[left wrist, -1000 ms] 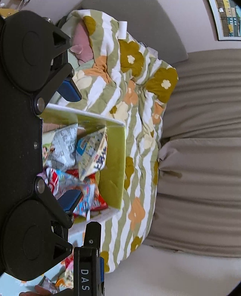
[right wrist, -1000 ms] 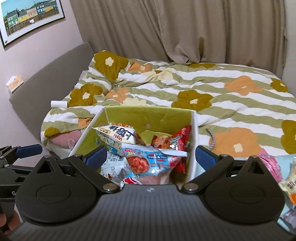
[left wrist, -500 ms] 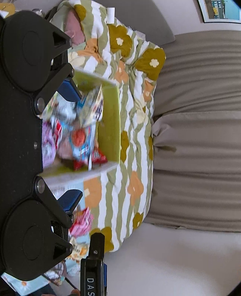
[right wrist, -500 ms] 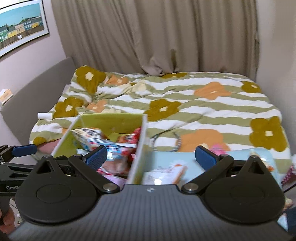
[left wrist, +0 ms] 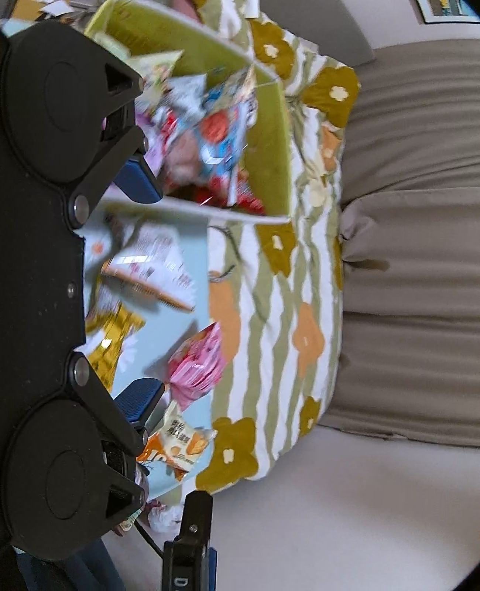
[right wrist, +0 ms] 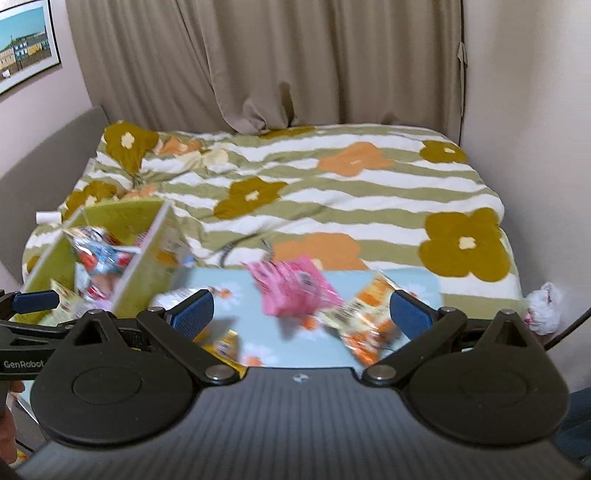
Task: Organize snacks
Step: 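Withdraw both open grippers from the box back toward the snack pile, then grasp the gold-striped bag with the left gripper while the right gripper grasps the brown bag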
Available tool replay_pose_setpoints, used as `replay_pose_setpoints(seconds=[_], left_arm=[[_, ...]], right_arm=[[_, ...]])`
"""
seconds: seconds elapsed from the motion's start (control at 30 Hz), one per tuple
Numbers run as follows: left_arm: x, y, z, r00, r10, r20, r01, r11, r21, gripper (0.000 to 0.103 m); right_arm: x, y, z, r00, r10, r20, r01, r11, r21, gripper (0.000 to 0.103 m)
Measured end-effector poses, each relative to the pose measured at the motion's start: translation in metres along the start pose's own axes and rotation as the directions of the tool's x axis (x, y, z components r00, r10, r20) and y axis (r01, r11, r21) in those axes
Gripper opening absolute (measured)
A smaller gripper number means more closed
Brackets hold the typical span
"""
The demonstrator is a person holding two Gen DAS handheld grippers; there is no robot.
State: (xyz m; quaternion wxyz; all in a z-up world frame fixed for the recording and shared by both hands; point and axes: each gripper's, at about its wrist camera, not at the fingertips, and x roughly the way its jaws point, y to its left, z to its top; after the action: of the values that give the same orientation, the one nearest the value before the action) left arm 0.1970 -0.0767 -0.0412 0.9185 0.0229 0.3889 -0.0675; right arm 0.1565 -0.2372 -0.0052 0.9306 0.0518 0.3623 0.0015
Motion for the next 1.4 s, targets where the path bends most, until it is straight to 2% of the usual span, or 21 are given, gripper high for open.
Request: replay_pose_setpoints(seconds=[0.2, 0.33, 0.47, 0.67, 0.8, 0.9, 0.97, 1.13, 1.4], left_arm=[[0.04, -0.031, -0.015, 0.996, 0.056, -0.069, -0.062, 0.994, -0.09, 0.102], [0.065, -0.037, -0.019, 0.988, 0.099, -0.12, -0.116, 0.982, -0.146, 0.1], [0.086, -0.042, -0.023, 0.979, 0.143, -0.147, -0.168, 0.969, -0.179, 0.097], [0.116, -0.039, -0.029, 0.963, 0.172, -0.207, -0.216, 0.952, -0.217, 0.094], [0.127, -0.041, -0.037, 0.957, 0.153, -0.246, -0.207, 0.955, -0.214, 0.086], [0.128, -0.039, -0.041, 0.958, 0.137, -0.25, -0.195, 0.956, -0.221, 0.083], [0.128, -0.037, -0.043, 0.96, 0.118, -0.255, -0.178, 0.957, -0.229, 0.077], [0.13, -0.033, -0.048, 0.954, 0.07, -0.293, -0.147, 0.957, -0.251, 0.05], [0.124, -0.028, -0.053, 0.957, 0.048, -0.286, -0.116, 0.967, -0.226, 0.046]], right_arm=[[0.026, -0.04, -0.019, 0.997, 0.003, -0.076, -0.008, 0.998, -0.064, 0.103], [0.046, -0.055, -0.029, 0.992, 0.008, -0.128, -0.021, 0.995, -0.095, 0.103], [0.064, -0.062, -0.039, 0.986, 0.024, -0.166, -0.044, 0.992, -0.118, 0.103], [0.085, -0.059, -0.05, 0.98, 0.023, -0.2, -0.063, 0.978, -0.197, 0.103], [0.095, -0.057, -0.058, 0.979, -0.004, -0.206, -0.048, 0.967, -0.249, 0.103], [0.099, -0.058, -0.064, 0.973, -0.01, -0.229, -0.049, 0.967, -0.249, 0.103], [0.102, -0.059, -0.067, 0.97, -0.01, -0.244, -0.052, 0.968, -0.246, 0.103], [0.103, -0.06, -0.077, 0.963, -0.019, -0.27, -0.051, 0.966, -0.253, 0.103], [0.108, -0.059, -0.086, 0.956, -0.025, -0.291, -0.051, 0.967, -0.25, 0.103]])
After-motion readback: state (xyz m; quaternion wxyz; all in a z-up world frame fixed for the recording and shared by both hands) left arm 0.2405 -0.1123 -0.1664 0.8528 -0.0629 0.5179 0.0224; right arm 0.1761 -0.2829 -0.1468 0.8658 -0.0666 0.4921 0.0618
